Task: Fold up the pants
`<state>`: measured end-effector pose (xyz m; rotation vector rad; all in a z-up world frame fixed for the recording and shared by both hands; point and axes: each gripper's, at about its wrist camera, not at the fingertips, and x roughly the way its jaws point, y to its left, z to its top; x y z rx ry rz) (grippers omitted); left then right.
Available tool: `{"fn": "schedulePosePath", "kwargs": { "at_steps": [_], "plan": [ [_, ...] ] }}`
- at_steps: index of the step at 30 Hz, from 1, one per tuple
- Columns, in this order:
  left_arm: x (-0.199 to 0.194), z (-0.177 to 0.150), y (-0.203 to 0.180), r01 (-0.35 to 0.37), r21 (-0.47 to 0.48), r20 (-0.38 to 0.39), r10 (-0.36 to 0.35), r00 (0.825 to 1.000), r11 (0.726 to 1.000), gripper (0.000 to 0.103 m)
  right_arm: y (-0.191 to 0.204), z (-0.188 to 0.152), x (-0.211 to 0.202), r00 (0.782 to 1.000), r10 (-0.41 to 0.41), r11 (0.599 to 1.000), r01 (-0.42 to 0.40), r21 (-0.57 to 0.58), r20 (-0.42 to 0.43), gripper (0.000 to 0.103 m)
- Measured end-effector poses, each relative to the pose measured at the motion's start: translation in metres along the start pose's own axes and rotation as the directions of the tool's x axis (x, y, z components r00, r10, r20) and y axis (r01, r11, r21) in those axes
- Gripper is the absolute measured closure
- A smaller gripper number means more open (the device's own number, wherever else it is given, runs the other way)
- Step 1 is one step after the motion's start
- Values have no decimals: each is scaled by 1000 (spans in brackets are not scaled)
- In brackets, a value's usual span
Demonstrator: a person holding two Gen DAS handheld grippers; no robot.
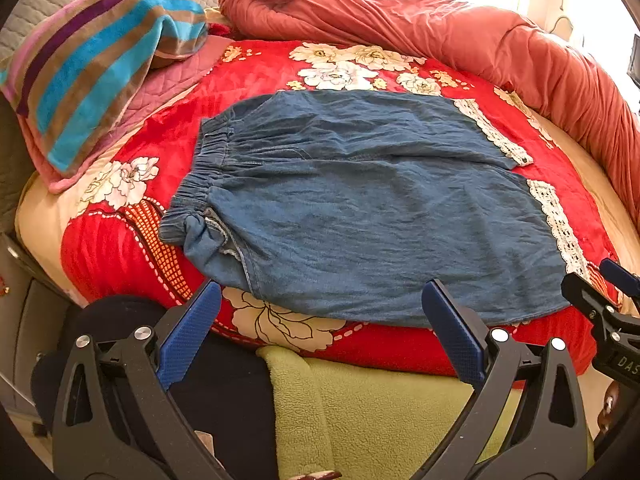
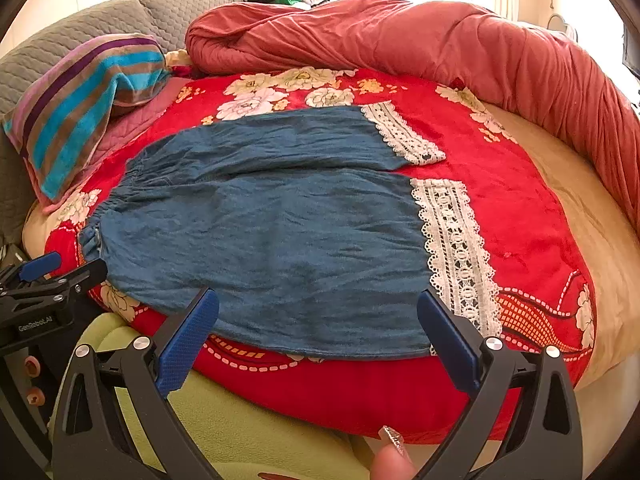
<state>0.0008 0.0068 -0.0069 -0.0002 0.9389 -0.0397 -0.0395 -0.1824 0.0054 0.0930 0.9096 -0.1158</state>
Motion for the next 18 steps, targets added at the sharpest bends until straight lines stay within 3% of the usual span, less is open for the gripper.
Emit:
{"fn": "schedulePosePath", "kwargs": {
  "at_steps": [18],
  "plan": [
    [10, 3, 11, 38, -38, -21, -39, 999, 999, 8, 11, 7, 5, 1000, 13, 999, -13, -33, 9, 4]
  ]
}}
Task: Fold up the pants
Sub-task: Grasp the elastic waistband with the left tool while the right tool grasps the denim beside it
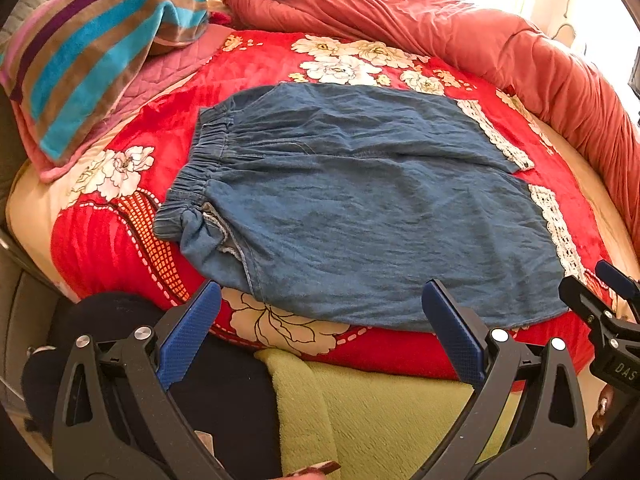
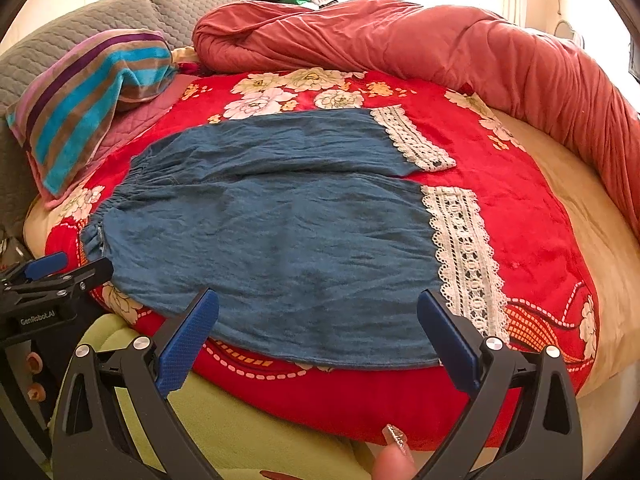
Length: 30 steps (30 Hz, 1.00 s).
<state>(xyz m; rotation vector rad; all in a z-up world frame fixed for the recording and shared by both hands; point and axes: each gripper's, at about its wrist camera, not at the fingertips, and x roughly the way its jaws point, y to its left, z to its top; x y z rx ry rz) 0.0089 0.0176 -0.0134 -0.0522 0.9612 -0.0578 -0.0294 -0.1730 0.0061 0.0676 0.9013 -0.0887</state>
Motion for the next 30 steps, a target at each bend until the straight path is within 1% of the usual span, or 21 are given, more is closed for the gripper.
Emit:
{"fn": "schedulePosePath", "kwargs": {
  "at_steps": [8, 13, 19, 21, 23, 27, 29, 30],
  "plan": [
    [10, 7, 7, 16, -8, -11, -16, 1000, 1000, 8, 2, 15, 12, 1000, 19, 1000, -19, 2, -5, 4],
    [19, 15, 17, -13, -9, -15, 13, 1000, 1000, 8, 3, 25, 23, 999, 30, 1000, -30, 0, -18, 4],
    [33, 26, 38, -16, -46, -36, 15, 999, 999, 8, 4, 40, 39, 998, 60, 998, -60, 4, -29, 4],
    [37, 32, 44, -20, -52, -36, 18, 999, 998, 8, 3, 49, 45, 997, 77, 997, -77, 22, -21, 4],
    [42, 41, 52, -25, -60, -31, 23, 999, 998, 8, 3, 59, 52, 997, 76, 997, -76, 18, -15, 4],
    [51, 58, 67, -38, -81, -26, 36, 999, 996, 8, 12, 87, 68, 996, 94, 995, -94, -29, 6, 4],
    [57, 68, 78, -53, -93, -27, 51, 998, 994, 8, 19, 103, 78, 991, 133, 990, -132, -52, 21, 4],
    [59, 72, 82, -59, -97, -28, 57, 998, 993, 8, 23, 109, 82, 990, 138, 988, -136, -71, 20, 4]
  ]
}}
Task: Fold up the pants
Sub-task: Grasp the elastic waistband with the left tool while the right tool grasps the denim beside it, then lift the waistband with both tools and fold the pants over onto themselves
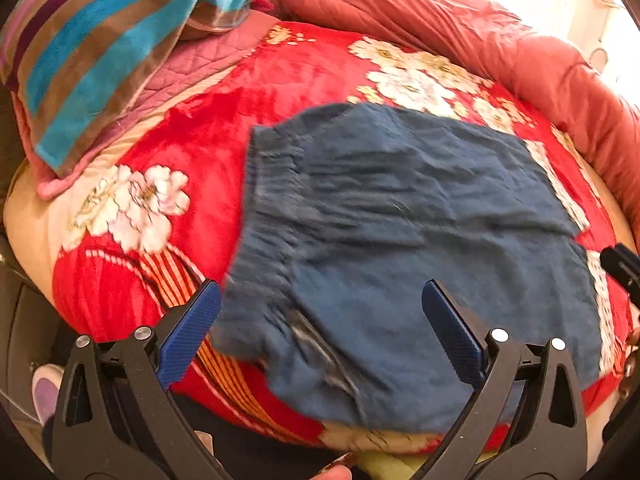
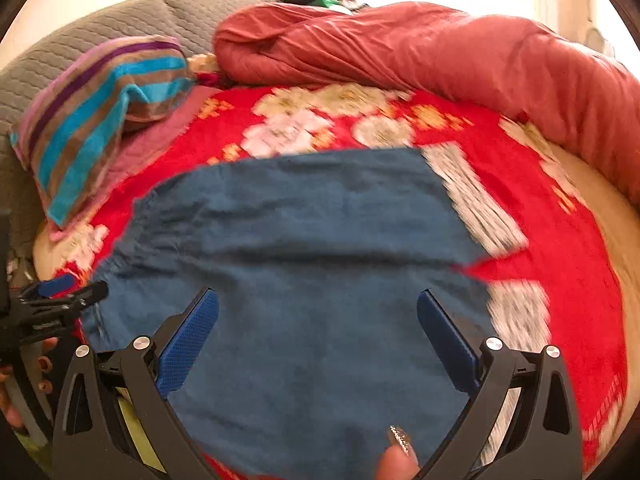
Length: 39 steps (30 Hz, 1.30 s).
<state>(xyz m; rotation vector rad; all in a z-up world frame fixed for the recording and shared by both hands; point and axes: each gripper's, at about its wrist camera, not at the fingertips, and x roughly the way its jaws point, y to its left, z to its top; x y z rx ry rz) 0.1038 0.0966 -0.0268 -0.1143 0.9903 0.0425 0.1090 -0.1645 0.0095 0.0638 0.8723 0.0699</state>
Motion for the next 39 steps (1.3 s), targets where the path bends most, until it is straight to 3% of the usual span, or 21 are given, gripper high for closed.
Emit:
{"fn": "schedulePosePath", "kwargs": {
  "at_steps": [7, 13, 17, 23, 28, 31, 33, 36, 39],
  "plan": [
    [26, 37, 29, -29, -22, -14, 29, 999, 999, 8, 24, 43, 54, 998, 55, 992, -58, -115, -33, 4],
    [50, 66, 40, -56, 3, -20, 56, 998, 998, 8, 26, 75, 101, 993, 78, 988, -89, -124, -86, 4],
    [75, 86, 48, -74, 20, -40, 74, 996, 997, 8, 32, 93, 135, 989, 62, 976, -88, -199, -136, 4],
    [104, 110, 58, -14, -10, -55, 14, 998, 1000, 9, 50, 110, 172, 985, 34, 941, -87, -327, -167, 4],
    [128, 115, 40, -46, 93, -73, 53, 996, 995, 11, 56, 125, 207, 979, 7, 924, -84, -373, -204, 4],
    [134, 113, 38, -11, 102, -69, 18, 997, 995, 33, 59, 130, 223, 974, -15, 908, -81, -412, -225, 4],
    [134, 112, 38, 26, 117, -56, -19, 998, 993, 58, 64, 132, 232, 971, -26, 890, -85, -447, -238, 4],
    [125, 111, 37, 36, 125, -12, -35, 999, 991, 71, 73, 136, 236, 971, -13, 865, -109, -490, -238, 4],
    [107, 109, 35, 44, 139, 49, -51, 998, 989, 75, 89, 136, 237, 972, 13, 815, -147, -561, -235, 4]
  ]
}}
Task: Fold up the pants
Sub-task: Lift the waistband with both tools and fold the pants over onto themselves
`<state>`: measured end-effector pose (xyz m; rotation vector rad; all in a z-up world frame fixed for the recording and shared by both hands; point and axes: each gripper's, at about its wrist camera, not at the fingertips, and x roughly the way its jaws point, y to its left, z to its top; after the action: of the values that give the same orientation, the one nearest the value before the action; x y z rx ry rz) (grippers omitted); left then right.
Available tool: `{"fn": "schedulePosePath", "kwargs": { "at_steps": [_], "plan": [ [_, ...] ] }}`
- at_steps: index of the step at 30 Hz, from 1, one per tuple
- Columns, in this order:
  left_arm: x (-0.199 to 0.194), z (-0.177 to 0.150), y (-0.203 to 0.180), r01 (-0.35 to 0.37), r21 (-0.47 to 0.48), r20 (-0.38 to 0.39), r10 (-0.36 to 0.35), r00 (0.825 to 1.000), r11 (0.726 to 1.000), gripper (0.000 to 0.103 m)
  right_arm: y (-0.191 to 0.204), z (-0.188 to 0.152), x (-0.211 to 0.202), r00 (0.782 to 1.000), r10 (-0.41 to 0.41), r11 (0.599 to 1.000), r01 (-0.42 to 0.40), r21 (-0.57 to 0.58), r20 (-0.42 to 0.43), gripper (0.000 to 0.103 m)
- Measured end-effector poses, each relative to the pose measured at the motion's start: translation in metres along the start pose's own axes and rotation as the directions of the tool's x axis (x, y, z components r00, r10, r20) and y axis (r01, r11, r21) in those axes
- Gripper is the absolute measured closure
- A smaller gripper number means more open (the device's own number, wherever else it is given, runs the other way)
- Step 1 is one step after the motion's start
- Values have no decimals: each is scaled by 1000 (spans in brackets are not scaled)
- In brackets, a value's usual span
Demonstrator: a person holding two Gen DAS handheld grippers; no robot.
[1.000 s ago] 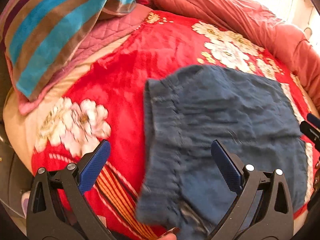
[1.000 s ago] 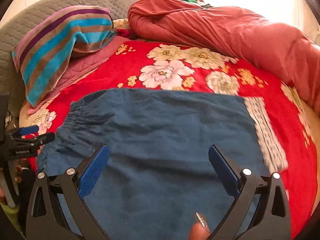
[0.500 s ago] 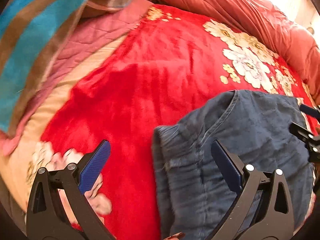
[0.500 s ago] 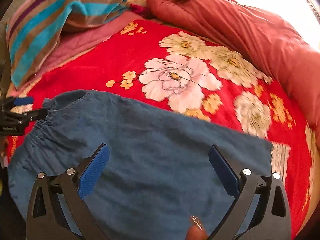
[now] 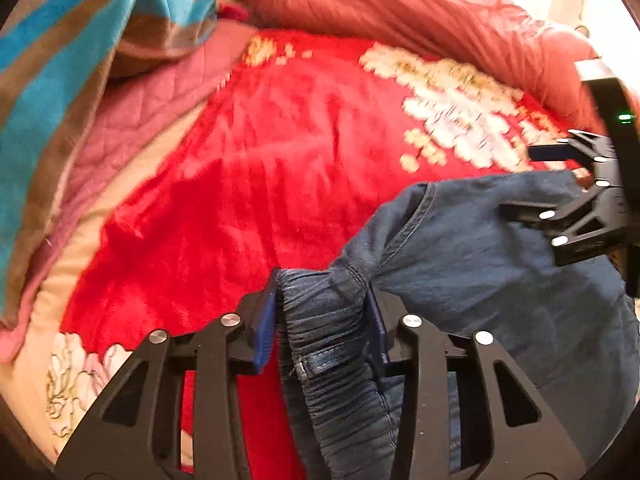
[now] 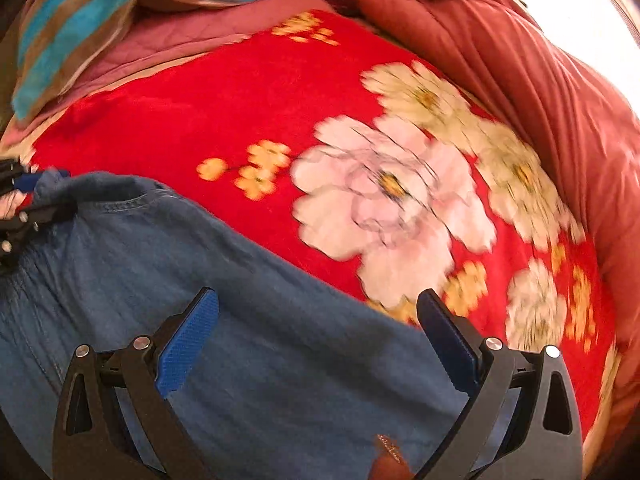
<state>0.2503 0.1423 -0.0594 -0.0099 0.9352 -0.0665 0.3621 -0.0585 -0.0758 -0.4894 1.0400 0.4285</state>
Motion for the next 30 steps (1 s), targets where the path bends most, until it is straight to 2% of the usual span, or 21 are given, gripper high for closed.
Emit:
{"fn": "schedulePosePath", "kwargs": {
  "at_steps": [3, 6, 7, 8, 11, 12, 14, 17, 20, 23, 30],
  "plan": [
    [-19, -2, -7, -3, 24, 62, 2, 998, 1000, 76, 14, 7, 6, 1000, -1, 996, 0, -85, -9, 5],
    [-30, -5, -13, 7, 34, 89, -10, 996, 999, 77, 22, 9, 11, 1000, 1, 992, -1, -125, -2, 7],
    [-33, -6, -14, 10, 36, 95, -14, 995, 999, 77, 22, 9, 12, 1000, 19, 992, -19, -122, -1, 16],
    [-34, -7, -15, 11, 39, 96, -15, 995, 999, 77, 21, 11, 14, 999, 50, 992, -50, -115, -1, 29],
    [-37, -10, -16, 14, 34, 97, -17, 995, 999, 77, 26, 7, 14, 994, 111, 988, -109, -109, 19, 51],
    [-37, -10, -16, 13, 34, 97, -16, 995, 999, 77, 27, 5, 13, 992, 127, 987, -123, -105, 27, 55],
    [-38, -10, -15, 15, 29, 99, -18, 995, 999, 77, 28, 1, 7, 988, 147, 986, -142, -88, 49, 74],
    [-40, -12, -12, 10, 23, 104, -12, 994, 1000, 77, 30, -5, -7, 988, 126, 991, -121, -62, 83, 89],
    [-44, -14, -10, -4, 19, 112, 1, 994, 1000, 77, 26, -19, -35, 975, 147, 989, -148, -9, 165, 95],
    [-52, -17, -13, -7, 24, 122, 4, 993, 1000, 77, 26, -37, -63, 961, 158, 986, -167, 23, 229, 96],
    [-77, -30, -25, -3, 30, 145, -1, 989, 1000, 77, 35, -73, -123, 935, 161, 980, -190, 65, 316, 98]
  ]
}}
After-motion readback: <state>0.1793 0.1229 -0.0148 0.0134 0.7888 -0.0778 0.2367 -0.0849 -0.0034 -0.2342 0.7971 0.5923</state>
